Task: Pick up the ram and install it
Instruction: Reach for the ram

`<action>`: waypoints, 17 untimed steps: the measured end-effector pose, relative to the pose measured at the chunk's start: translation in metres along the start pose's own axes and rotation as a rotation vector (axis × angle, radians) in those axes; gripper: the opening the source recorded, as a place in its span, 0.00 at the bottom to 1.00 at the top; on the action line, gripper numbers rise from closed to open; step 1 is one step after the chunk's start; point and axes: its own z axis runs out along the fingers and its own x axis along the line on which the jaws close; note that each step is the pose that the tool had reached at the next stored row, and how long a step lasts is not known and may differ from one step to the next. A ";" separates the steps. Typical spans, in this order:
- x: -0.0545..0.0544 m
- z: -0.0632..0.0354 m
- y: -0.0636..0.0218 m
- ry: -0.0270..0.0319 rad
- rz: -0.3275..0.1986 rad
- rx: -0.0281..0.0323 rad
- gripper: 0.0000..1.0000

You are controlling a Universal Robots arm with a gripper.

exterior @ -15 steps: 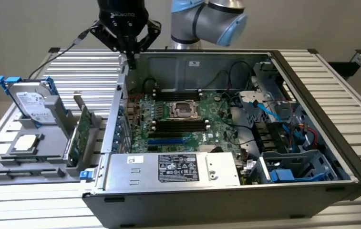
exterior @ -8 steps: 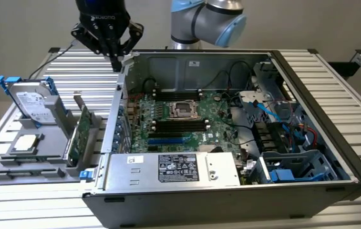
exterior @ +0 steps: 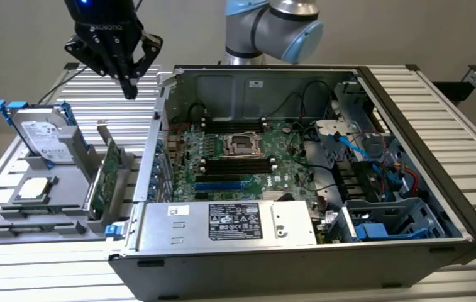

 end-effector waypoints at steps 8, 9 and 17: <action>0.033 0.0033 -0.0101 0.0003 0.000 0.0001 0.11; 0.037 0.0038 -0.0113 0.0005 0.000 0.0000 0.11; 0.064 0.0087 -0.0221 0.0029 0.000 0.0002 0.11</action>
